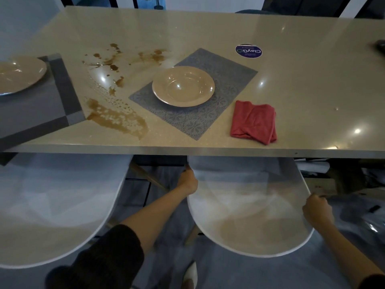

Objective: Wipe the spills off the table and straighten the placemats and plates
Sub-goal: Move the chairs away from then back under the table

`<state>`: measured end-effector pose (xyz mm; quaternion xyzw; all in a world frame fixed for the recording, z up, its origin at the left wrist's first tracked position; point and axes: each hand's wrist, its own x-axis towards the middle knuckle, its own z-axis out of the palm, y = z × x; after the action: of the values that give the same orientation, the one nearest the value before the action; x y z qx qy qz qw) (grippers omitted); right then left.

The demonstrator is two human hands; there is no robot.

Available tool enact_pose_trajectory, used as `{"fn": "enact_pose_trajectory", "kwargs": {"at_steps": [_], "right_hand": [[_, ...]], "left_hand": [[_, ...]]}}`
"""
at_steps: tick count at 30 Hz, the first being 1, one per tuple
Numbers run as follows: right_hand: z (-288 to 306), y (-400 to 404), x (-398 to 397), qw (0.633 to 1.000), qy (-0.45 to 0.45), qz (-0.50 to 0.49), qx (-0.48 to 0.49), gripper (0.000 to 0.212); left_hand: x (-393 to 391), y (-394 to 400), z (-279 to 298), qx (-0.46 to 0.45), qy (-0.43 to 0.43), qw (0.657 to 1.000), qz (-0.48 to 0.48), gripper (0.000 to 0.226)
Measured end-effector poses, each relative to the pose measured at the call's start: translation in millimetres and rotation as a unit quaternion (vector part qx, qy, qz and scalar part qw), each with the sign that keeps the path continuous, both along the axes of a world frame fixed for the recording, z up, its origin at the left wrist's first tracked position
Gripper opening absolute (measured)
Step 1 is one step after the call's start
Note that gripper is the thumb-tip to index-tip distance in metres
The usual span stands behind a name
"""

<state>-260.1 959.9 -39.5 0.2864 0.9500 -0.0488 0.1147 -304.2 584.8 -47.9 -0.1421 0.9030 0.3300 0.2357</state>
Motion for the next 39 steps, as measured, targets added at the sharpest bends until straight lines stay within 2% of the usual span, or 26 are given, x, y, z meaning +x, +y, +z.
{"fn": "enact_pose_trajectory", "kwargs": {"at_steps": [5,8,11,13,15,17,19,23,27,34,39], "right_hand": [[-13.8,-9.2,6.2,0.999,0.05,0.005,-0.019,0.027],[-21.9,-18.3,8.1,0.993,0.099,0.044,-0.039,0.052],[-33.3,-24.7,3.7,0.988,0.073,0.134,-0.013,0.07],[-38.2,-36.4,-3.4,0.974,0.061,0.216,-0.036,0.075],[-40.0,-56.1,-10.3,0.956,0.076,0.272,-0.076,0.076],[-41.9,-77.2,-14.2,0.942,0.083,0.308,-0.11,0.069],[-45.6,-90.6,-15.6,0.934,0.047,0.334,-0.116,0.071],[-60.8,-98.0,-14.1,0.92,-0.078,0.368,-0.111,0.11],[-64.2,-105.2,-13.4,0.917,-0.087,0.374,-0.108,0.083],[-62.0,-109.2,-27.2,0.913,-0.095,0.379,-0.118,0.085],[-57.5,-108.9,-27.2,0.913,-0.105,0.375,-0.124,0.082]], "left_hand": [[6.9,-20.2,3.1,0.011,0.042,0.998,-0.034,0.057],[28.5,-17.5,5.5,0.0,0.064,0.998,-0.03,0.047],[46.8,-10.2,4.1,-0.062,0.009,0.996,-0.063,0.043],[50.2,-9.5,3.3,-0.136,-0.015,0.984,-0.109,0.052],[48.5,-8.7,5.6,-0.177,-0.02,0.976,-0.127,0.057],[47.3,-6.5,6.8,-0.18,-0.019,0.976,-0.123,0.055],[46.9,-5.7,7.7,-0.176,-0.014,0.977,-0.116,0.053],[48.9,-4.9,7.3,-0.145,-0.009,0.985,-0.096,0.051],[43.9,-5.0,9.1,-0.15,-0.008,0.985,-0.09,0.048],[26.6,-15.7,3.4,-0.154,0.021,0.984,-0.085,0.046],[25.2,-21.4,1.6,-0.174,-0.001,0.977,-0.122,0.044]]}}
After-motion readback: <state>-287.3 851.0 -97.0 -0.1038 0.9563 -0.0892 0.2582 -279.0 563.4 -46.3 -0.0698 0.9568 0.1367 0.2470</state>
